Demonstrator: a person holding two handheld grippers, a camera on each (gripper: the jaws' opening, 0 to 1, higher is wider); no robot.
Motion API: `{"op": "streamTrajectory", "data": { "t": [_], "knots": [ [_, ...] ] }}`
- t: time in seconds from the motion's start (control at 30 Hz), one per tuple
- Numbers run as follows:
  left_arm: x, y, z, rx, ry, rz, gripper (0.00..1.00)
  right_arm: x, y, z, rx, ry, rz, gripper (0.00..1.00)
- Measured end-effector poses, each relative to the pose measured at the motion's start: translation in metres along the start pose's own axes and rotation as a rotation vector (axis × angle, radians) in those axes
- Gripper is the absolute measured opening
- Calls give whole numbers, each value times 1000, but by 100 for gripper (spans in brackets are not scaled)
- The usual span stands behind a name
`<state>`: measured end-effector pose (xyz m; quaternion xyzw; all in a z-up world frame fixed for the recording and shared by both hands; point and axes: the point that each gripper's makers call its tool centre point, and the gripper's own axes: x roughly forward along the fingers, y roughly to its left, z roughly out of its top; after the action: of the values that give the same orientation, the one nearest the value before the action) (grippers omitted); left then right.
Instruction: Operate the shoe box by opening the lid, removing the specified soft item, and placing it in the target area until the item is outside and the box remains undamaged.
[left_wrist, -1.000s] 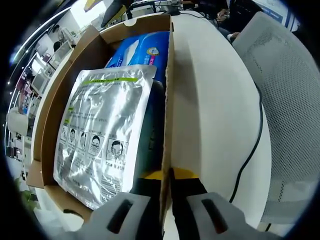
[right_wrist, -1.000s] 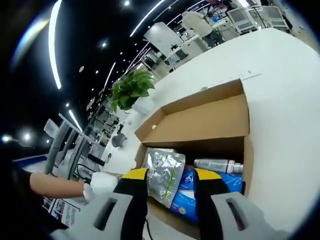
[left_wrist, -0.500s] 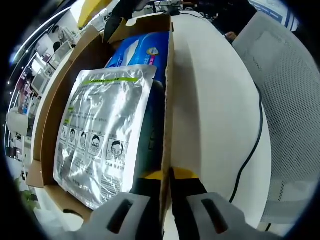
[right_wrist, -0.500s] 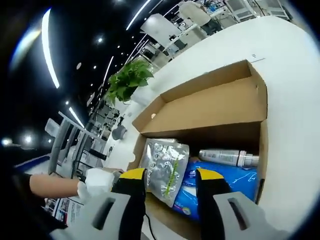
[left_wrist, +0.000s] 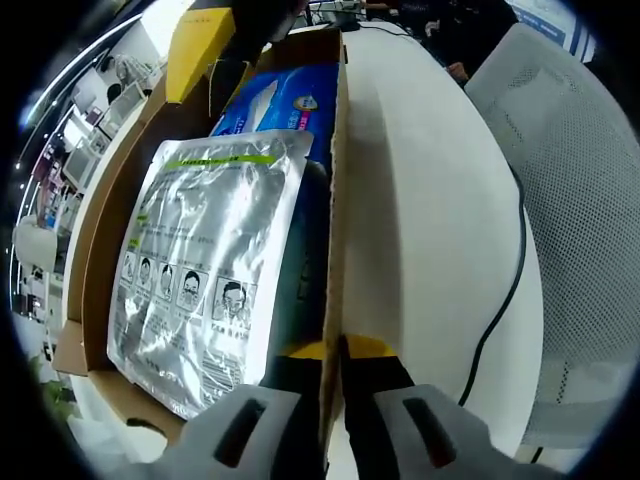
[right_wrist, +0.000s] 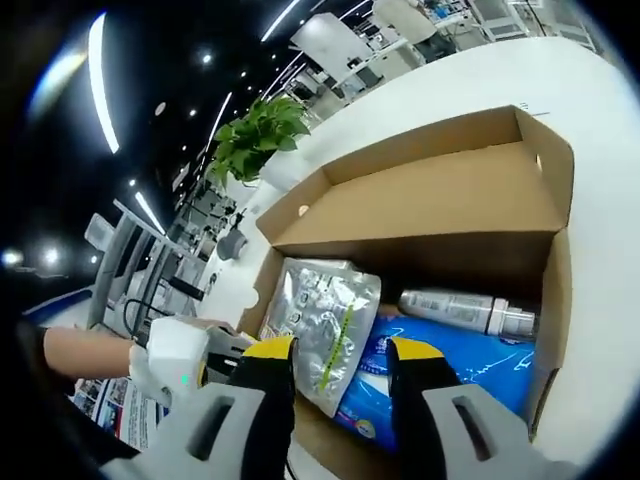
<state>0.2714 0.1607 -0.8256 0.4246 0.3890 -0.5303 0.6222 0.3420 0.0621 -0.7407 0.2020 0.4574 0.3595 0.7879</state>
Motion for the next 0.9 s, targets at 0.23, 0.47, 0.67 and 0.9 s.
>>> {"op": "streamTrajectory", "data": {
  "t": [0.23,0.47,0.67,0.9],
  "knots": [
    [0,0,-1,-1,0,-1,2,9,-5,-7,-49,35,-19,31],
    [0,0,0,-1,0,-1,2,11,-10,-5,-46,34,-17,29],
    [0,0,0,2,-1,-3,2,20,-10,0,-1,17,1,25],
    [0,0,0,2,-1,-3,2,22,-4,-2,20,8,43,17]
  ]
}}
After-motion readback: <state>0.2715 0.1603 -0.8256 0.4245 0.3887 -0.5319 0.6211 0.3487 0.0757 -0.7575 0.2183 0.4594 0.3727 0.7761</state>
